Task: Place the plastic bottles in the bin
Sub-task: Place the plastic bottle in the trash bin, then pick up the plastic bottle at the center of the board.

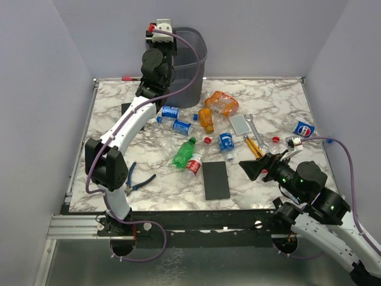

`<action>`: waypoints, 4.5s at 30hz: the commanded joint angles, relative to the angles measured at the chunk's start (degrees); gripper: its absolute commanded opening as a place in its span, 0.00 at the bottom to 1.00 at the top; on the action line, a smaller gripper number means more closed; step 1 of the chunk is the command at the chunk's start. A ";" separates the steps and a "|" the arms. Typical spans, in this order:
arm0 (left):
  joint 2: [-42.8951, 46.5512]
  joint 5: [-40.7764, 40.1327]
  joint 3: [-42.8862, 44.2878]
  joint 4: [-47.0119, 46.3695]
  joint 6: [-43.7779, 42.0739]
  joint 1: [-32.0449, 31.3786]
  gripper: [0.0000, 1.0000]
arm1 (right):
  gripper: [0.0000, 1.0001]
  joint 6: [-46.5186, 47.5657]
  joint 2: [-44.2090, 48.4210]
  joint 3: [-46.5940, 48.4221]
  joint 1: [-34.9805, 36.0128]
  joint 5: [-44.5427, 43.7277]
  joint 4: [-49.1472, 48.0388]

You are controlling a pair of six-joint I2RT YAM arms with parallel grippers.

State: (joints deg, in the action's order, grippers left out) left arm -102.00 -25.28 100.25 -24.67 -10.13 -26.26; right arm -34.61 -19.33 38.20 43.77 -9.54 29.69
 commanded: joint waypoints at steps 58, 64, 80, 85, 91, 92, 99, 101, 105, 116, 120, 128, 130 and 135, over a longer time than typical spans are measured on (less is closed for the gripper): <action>43.07 16.06 -44.78 21.12 27.09 -5.75 0.99 | 1.00 0.43 -7.38 4.47 -0.03 -15.20 -0.26; 49.74 15.02 -58.17 23.61 30.89 -5.65 0.99 | 1.00 -1.87 -16.60 4.84 -0.07 -19.90 1.42; 56.23 13.97 -69.05 19.15 36.31 -5.73 0.99 | 0.94 -3.54 -32.20 4.66 -22.97 5.02 -4.68; 56.14 15.05 -69.28 19.30 35.69 -5.73 0.99 | 0.90 -2.54 -39.72 4.92 -23.03 3.49 -8.73; 55.01 16.21 -69.31 18.99 35.78 -5.73 0.99 | 0.85 2.71 -47.74 3.88 -23.01 9.10 -15.76; 54.87 16.51 -69.31 18.88 35.86 -5.71 0.99 | 0.83 3.37 -49.03 3.79 -22.88 9.18 -16.67; 53.93 16.93 -69.52 18.76 36.15 -5.95 0.99 | 0.73 7.87 -56.32 4.89 -19.68 13.43 -19.33; 53.71 16.97 -69.49 18.63 36.19 -5.90 0.99 | 0.72 8.33 -58.44 5.41 -19.16 13.34 -18.84; 53.24 17.53 -69.50 18.56 36.32 -5.91 0.99 | 0.66 8.61 -60.44 4.83 -18.93 12.95 -18.76; 52.74 18.16 -69.57 18.08 36.50 -6.08 0.99 | 0.64 9.64 -63.76 3.88 -17.50 14.80 -19.56; 52.87 18.07 -69.66 18.08 36.50 -6.12 0.99 | 0.59 9.65 -65.33 3.83 -17.42 14.36 -20.33; 52.95 18.07 -69.74 18.09 36.50 -6.17 0.99 | 0.51 10.29 -67.95 4.78 -17.45 14.28 -22.17; 52.95 17.99 -69.74 18.07 36.50 -6.13 0.99 | 0.50 10.64 -68.88 5.17 -17.41 14.29 -22.27; 52.91 17.81 -69.77 18.08 36.43 -6.17 0.99 | 0.46 10.93 -70.10 4.76 -17.41 14.18 -23.18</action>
State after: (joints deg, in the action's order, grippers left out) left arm -49.15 -8.32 31.05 -5.10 26.13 -32.03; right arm -24.77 -87.83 42.61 25.98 4.14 7.77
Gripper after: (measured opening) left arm 0.990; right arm 0.483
